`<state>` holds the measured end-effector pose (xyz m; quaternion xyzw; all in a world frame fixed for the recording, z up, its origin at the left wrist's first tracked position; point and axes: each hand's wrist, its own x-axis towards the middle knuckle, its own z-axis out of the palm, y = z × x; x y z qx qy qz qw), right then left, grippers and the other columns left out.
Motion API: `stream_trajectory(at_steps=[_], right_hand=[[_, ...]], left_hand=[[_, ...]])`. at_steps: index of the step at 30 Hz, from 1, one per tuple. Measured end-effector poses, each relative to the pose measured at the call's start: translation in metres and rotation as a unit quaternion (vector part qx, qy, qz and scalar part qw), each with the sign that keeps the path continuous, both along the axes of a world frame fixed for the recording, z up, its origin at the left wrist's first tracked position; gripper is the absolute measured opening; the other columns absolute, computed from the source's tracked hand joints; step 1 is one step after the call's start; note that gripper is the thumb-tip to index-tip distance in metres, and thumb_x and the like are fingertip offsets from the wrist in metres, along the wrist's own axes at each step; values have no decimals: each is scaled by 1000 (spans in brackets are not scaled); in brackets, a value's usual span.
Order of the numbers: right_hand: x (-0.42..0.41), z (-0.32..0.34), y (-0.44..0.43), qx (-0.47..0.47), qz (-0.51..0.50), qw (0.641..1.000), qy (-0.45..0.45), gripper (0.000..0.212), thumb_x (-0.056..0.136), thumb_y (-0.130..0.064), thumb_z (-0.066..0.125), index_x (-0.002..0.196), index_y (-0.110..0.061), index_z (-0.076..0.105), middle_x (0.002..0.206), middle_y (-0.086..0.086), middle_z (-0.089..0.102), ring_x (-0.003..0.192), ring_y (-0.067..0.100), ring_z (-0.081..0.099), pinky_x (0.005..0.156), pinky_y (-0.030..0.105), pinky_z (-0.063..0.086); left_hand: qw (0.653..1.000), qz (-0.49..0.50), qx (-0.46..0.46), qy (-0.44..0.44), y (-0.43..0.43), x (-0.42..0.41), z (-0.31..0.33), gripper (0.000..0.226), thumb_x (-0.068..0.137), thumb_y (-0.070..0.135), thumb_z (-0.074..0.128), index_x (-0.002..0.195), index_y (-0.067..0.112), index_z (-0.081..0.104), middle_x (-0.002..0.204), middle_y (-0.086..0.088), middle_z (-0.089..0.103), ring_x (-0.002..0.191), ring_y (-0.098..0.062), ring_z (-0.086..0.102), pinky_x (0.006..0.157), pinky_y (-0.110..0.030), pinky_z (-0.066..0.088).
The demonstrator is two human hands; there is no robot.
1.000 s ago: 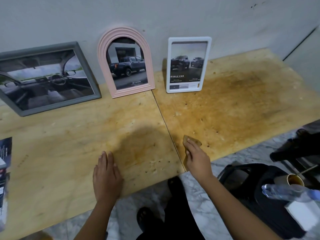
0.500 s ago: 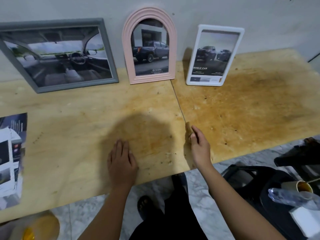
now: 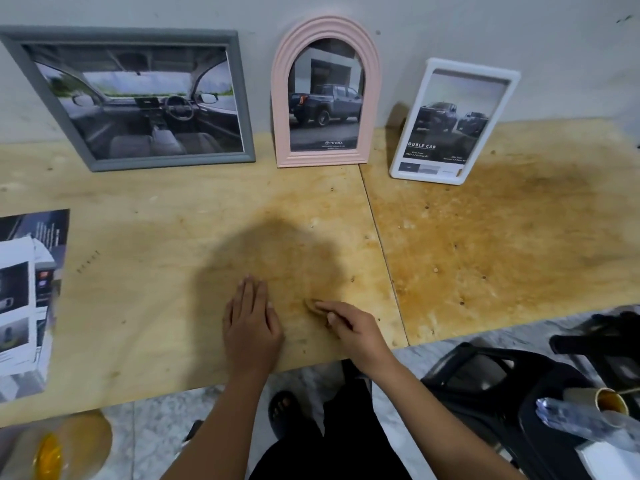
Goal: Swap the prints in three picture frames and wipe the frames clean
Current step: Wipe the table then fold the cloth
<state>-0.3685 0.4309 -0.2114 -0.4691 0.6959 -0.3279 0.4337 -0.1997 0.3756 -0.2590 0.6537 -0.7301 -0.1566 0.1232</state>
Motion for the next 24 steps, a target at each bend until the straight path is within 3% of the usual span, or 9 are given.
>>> stream_trajectory(at_steps=[2, 5, 8, 12, 14, 16, 20, 24], right_hand=[[-7, 12, -4, 0, -107, 990, -91, 24, 97, -10, 45, 109, -13, 66, 88, -10, 63, 70, -9, 57, 69, 16, 47], [-28, 30, -25, -45, -312, 931, -183, 26, 100, -16, 38, 107, -7, 61, 97, -3, 62, 83, 1, 60, 68, 10, 50], [-56, 31, -52, -76, -367, 926, -50, 26, 101, -20, 36, 110, -12, 60, 107, 0, 60, 103, 16, 56, 80, 18, 44], [-73, 5, -70, -63, -261, 957, 110, 32, 101, -19, 36, 123, -8, 56, 121, 6, 59, 112, 21, 52, 89, 24, 37], [-63, -7, -71, -77, -169, 957, 223, 31, 100, -18, 38, 122, -10, 57, 119, 8, 60, 109, 25, 51, 87, 25, 34], [-46, -16, -70, -71, -114, 950, 281, 31, 99, -21, 38, 122, -10, 56, 121, 10, 58, 108, 27, 46, 86, 26, 31], [-12, -21, -64, -54, 0, 958, 283, 35, 99, -23, 39, 125, -7, 56, 128, 11, 55, 111, 30, 47, 93, 32, 36], [3, -19, -48, -91, 69, 967, 226, 50, 95, -40, 28, 118, -11, 61, 115, 4, 62, 100, 22, 54, 83, 20, 34]], left_hand=[[1000, -1, 2, 1, 0, 0, 1, 57, 92, 35, 21, 140, 16, 44, 149, -3, 37, 140, -16, 30, 113, -35, 22], [1000, 3, 2, 3, 1, 1, 3, 56, 92, 35, 21, 140, 16, 44, 149, -2, 37, 139, -15, 31, 113, -34, 21], [1000, 0, 4, 1, 1, 2, 3, 56, 92, 34, 22, 140, 17, 44, 150, -1, 37, 140, -13, 30, 113, -33, 21], [1000, 1, 6, 16, 1, 4, 4, 56, 91, 35, 22, 141, 19, 42, 151, 1, 34, 140, -10, 26, 114, -32, 19], [1000, 5, 5, 17, 1, 4, 4, 55, 91, 34, 24, 140, 18, 44, 150, 0, 36, 139, -10, 28, 113, -29, 17], [1000, 3, 0, 14, 1, 5, 4, 53, 91, 32, 27, 139, 18, 46, 148, -1, 39, 138, -11, 30, 112, -27, 16], [1000, 2, 2, 16, 2, 8, 4, 53, 91, 32, 29, 139, 18, 46, 148, 0, 39, 138, -11, 30, 111, -27, 15], [1000, 3, 7, 22, 1, 8, 7, 52, 91, 32, 30, 137, 17, 48, 146, -2, 42, 137, -12, 33, 110, -28, 17]])
